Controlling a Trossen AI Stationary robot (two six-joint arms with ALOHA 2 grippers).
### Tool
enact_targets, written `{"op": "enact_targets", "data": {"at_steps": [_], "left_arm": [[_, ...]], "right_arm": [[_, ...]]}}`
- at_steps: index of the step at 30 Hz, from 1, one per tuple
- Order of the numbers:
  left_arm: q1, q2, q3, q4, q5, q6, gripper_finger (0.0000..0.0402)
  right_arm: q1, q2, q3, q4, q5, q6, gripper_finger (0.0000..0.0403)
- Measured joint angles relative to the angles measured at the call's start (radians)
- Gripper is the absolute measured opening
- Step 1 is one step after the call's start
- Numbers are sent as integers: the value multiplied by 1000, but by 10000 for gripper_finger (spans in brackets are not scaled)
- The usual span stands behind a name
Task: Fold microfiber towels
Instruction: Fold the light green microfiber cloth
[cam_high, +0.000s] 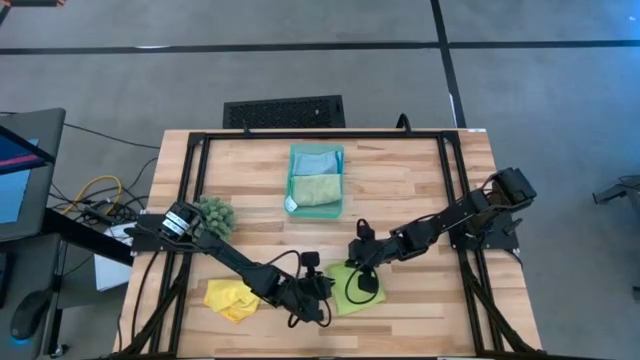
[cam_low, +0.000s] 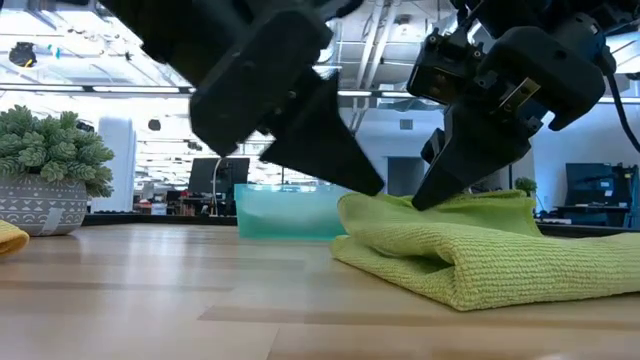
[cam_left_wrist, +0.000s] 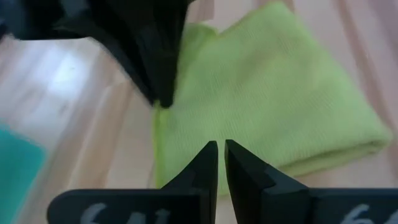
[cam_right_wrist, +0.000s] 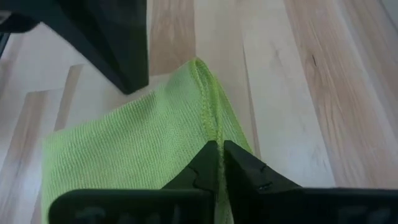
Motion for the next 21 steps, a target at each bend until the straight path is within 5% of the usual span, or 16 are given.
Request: {"op": "enact_targets", "data": {"at_steps": [8,13,21], "left_arm": [[19,32,1,9,33,-12,22],[18,33,1,6,38,-16,22],[26,35,1,36,31,-50,22]], "right_arm": [[-5,-10,0,-24,2,-6,107],[-15,-144,0,-132,39,-2,137],[110,-304,-45,-186,104,-24,124]]}}
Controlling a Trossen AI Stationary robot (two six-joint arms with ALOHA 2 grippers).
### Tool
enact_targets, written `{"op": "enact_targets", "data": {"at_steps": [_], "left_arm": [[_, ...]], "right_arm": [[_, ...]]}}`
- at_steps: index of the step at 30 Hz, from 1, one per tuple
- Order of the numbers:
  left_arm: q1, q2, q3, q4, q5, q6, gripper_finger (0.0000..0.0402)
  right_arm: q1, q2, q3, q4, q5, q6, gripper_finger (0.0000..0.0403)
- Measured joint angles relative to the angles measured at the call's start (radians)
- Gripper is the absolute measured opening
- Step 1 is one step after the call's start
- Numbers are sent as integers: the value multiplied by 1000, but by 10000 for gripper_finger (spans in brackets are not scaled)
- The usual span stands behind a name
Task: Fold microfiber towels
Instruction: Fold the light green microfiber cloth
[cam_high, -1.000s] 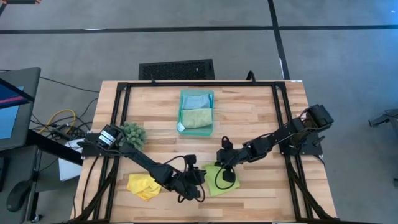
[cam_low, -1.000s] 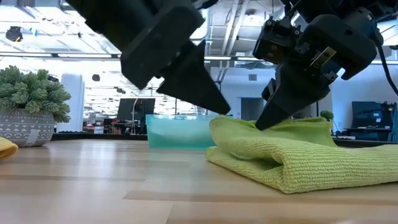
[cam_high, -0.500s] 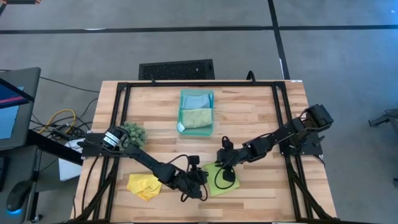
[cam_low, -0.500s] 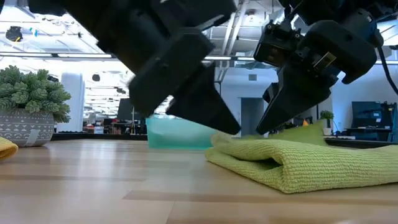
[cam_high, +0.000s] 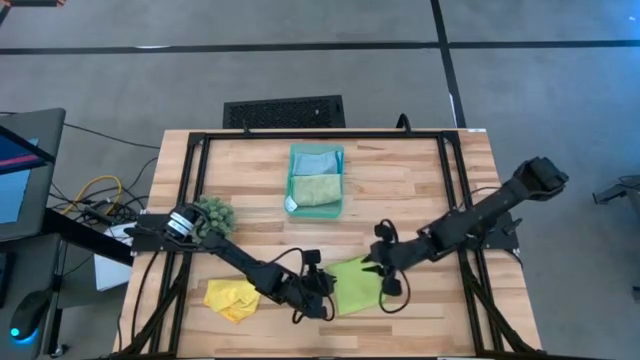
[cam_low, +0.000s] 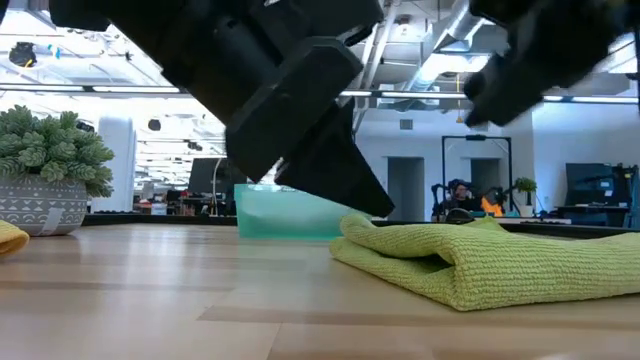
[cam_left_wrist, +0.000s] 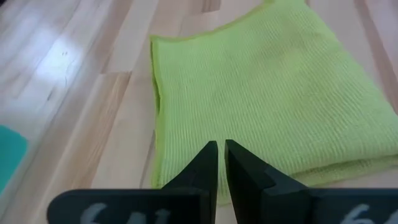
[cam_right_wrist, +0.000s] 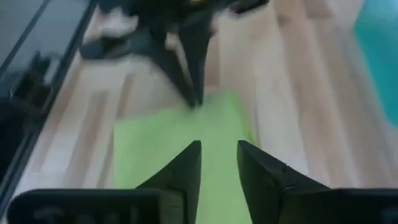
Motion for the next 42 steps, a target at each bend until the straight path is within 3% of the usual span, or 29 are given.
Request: {"op": "enact_targets", "data": {"at_steps": [9,15,19,25,31,37,42], "left_arm": [[29,3,0,-135,14,-114,22],[16,-23,0,-151,-10,-132,22],[10,-54,1,-182,-33,-180,22],[-6,-40,2,-85,-48,-115,22],[8,4,1,-88,72,-98,22],[2,-19,0,-120,53,-115,22],[-22,-41,22,-9,71,-32,22]], "right_arm": [[-48,113,-137,152,26,59,61],[-116,259,-146,268,25,54,28],[-118,263,-138,284,47,34,10],[-71,123,-131,283,111,-2,13],[11,40,-130,284,107,-1,29],[109,99,-131,290,102,7,22],[167,199,-130,334,102,57,19]]}}
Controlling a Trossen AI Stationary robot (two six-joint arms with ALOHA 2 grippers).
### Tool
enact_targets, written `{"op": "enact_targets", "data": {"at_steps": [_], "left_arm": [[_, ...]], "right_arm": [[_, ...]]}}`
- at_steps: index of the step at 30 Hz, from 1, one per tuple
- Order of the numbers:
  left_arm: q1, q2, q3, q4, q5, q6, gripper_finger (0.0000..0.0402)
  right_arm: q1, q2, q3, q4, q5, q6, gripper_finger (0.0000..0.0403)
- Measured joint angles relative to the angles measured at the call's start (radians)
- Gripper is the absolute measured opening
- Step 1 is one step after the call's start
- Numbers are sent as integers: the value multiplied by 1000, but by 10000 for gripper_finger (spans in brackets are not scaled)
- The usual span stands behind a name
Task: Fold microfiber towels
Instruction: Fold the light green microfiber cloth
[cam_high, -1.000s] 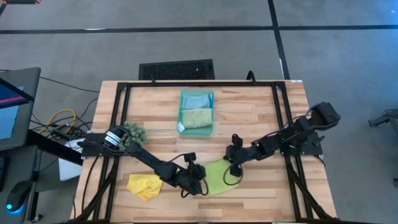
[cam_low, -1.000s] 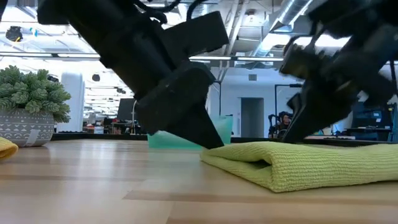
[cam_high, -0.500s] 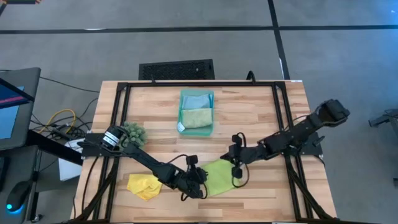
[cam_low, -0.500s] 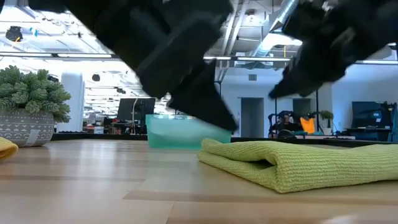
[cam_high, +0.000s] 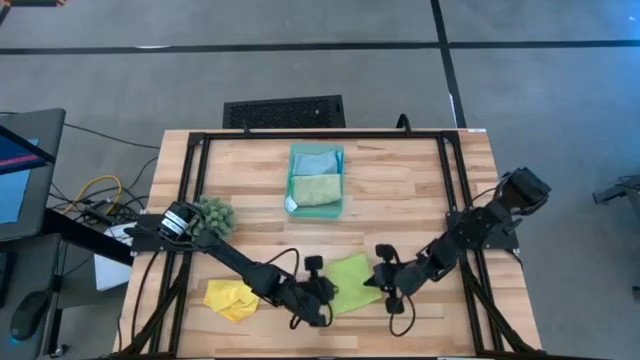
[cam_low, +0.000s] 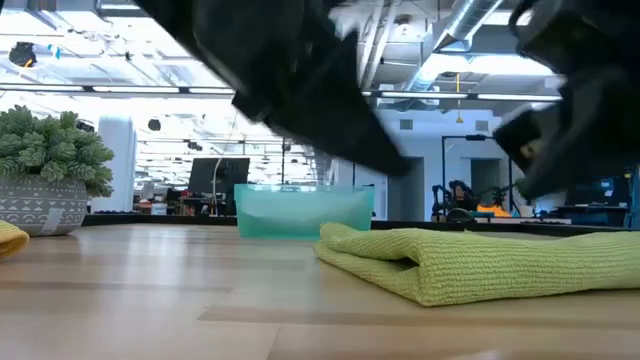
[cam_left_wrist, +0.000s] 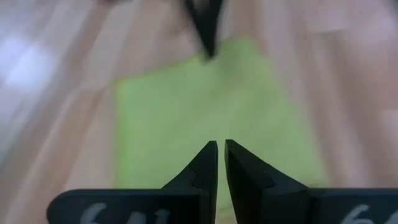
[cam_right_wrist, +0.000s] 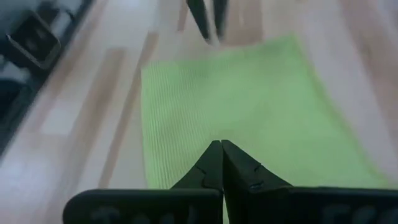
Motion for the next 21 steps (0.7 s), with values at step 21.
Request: {"op": "enact_targets", "data": {"at_steps": [21], "left_arm": [[3,84,24,155,438,126,22]], "right_arm": [[-21,36,-1,19,-74,15,18]]}}
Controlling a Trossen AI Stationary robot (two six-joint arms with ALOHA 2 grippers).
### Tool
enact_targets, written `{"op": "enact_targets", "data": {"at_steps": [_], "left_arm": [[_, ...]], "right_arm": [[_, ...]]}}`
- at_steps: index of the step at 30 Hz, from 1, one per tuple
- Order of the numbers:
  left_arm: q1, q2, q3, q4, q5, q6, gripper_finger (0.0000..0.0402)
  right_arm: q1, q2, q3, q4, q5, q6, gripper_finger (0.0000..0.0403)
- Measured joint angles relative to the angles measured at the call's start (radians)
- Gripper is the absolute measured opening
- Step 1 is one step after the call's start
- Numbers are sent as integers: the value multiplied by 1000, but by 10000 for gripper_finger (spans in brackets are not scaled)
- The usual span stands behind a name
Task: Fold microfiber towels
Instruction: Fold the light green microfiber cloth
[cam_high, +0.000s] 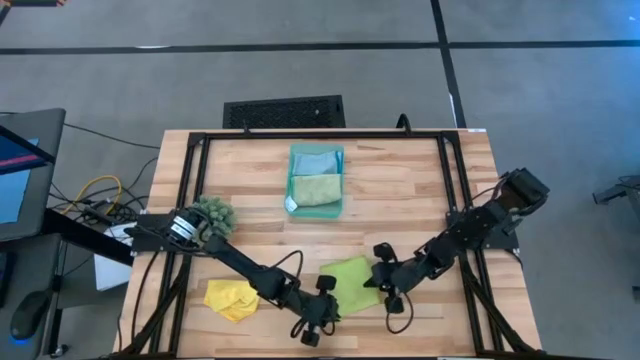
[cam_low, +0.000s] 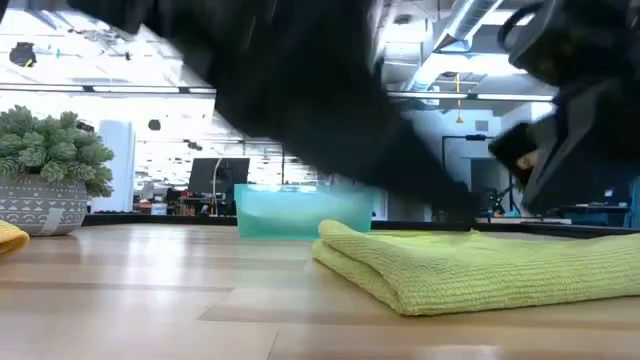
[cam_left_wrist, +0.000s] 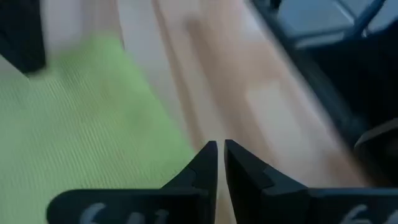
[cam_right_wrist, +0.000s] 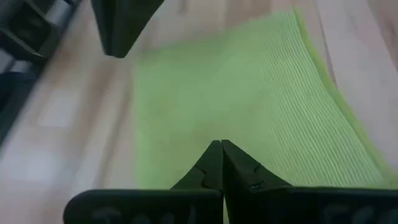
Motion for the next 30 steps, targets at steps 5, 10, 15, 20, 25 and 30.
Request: {"op": "enact_targets", "data": {"at_steps": [5,10,15,20,25,30], "left_arm": [[-18,-19,52,0,-155,29,22],[0,-18,58,-103,-332,-31,22],[38,-7,46,-340,-414,-215,22],[52,-8,21,-388,-415,-275,22],[35,-8,60,-407,-410,-246,22],[14,-8,131,-442,-407,-224,22]], "right_arm": [[48,-59,0,5,0,-12,17],[86,-7,0,-1,-5,-49,34],[89,84,1,-7,-59,-105,39],[89,61,4,-32,-89,-118,32],[91,-36,16,-20,-74,-106,34],[100,-5,17,164,-55,-113,76]]}}
